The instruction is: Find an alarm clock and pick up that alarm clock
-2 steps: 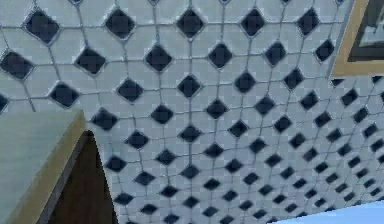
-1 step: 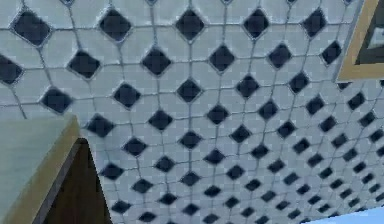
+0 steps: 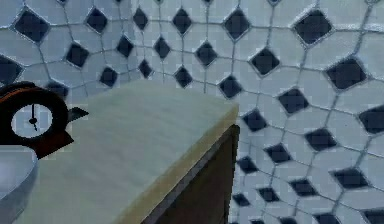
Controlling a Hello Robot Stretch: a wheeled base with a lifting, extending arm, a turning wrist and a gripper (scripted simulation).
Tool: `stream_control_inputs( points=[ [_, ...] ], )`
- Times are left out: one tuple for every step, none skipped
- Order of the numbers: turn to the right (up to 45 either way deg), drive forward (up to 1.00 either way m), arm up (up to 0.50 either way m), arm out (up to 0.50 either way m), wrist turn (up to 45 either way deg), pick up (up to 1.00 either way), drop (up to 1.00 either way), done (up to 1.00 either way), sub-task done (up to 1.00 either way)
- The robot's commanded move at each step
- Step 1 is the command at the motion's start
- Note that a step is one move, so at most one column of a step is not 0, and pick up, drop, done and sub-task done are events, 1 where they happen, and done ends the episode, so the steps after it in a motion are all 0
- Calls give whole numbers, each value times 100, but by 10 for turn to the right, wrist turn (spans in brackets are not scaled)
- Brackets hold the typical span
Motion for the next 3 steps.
stream_control_inputs(
  points=[
    [-450,0,0,0,0,0,0,0,0],
    [-450,0,0,0,0,0,0,0,0],
    [-330,0,0,0,0,0,0,0,0]
  ],
)
